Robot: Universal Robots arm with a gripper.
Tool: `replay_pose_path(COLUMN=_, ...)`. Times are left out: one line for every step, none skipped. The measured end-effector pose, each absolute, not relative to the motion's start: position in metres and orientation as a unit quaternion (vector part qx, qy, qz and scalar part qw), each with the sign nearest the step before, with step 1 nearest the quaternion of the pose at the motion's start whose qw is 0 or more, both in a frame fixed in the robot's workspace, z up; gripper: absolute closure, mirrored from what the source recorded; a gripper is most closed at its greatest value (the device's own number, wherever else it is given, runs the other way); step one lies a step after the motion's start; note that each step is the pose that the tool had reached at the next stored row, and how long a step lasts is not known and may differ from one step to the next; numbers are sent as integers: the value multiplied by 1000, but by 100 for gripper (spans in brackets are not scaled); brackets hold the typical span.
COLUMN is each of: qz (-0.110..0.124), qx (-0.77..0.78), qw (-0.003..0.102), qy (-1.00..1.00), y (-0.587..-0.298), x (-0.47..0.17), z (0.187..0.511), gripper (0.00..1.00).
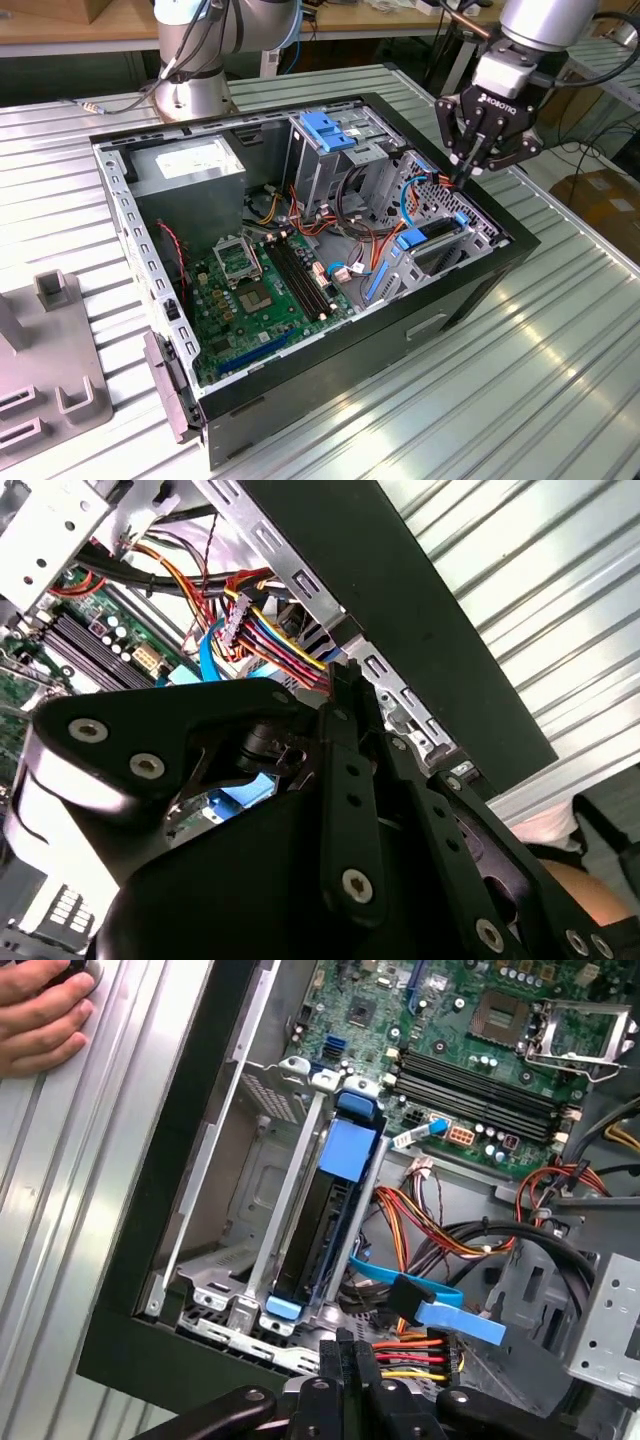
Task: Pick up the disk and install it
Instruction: 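Insert the first disk wire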
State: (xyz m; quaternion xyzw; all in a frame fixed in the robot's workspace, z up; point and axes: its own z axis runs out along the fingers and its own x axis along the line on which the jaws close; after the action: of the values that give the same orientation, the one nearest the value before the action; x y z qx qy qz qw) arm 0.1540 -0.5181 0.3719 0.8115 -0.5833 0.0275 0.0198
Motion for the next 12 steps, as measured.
replay_pose_path(qz=27, qx=807, qw=20, qy=-589, y=-518, x=154, z=372, gripper=84)
replay_pose_path(qz=27, qx=806, qw=20, qy=-591, y=-518, x=153, z=372, gripper=84)
replay_pose_path(qz=27, qx=804, qw=20, qy=-593, y=-518, x=153, z=372, gripper=84)
replay_pose_path(qz=27, qx=803, qw=20, qy=-595, y=-518, x=152, z=372, gripper=84)
replay_pose_path(qz=27, qx=801, qw=20, qy=-598, y=-518, x=151, z=372, gripper=84)
replay_pose_path(qz=27, qx=789, qw=21, qy=-614, y=-518, x=151, z=372, gripper=84)
replay_pose_path(qz=26, qx=781, qw=21, qy=-624, y=-518, x=151, z=372, gripper=84)
replay_pose_path(qz=26, qx=778, qw=21, qy=-627, y=-518, x=151, z=372, gripper=84)
replay_pose_path(qz=26, qx=778, qw=21, qy=-627, y=-518, x=151, z=372, gripper=84)
replay_pose_path(qz=26, qx=778, qw=21, qy=-628, y=-518, x=150, z=372, gripper=84)
replay_pose_path(qz=26, qx=778, qw=21, qy=-628, y=-518, x=150, z=372, gripper=84)
replay_pose_path(qz=26, qx=778, qw=21, qy=-628, y=-518, x=149, z=372, gripper=84)
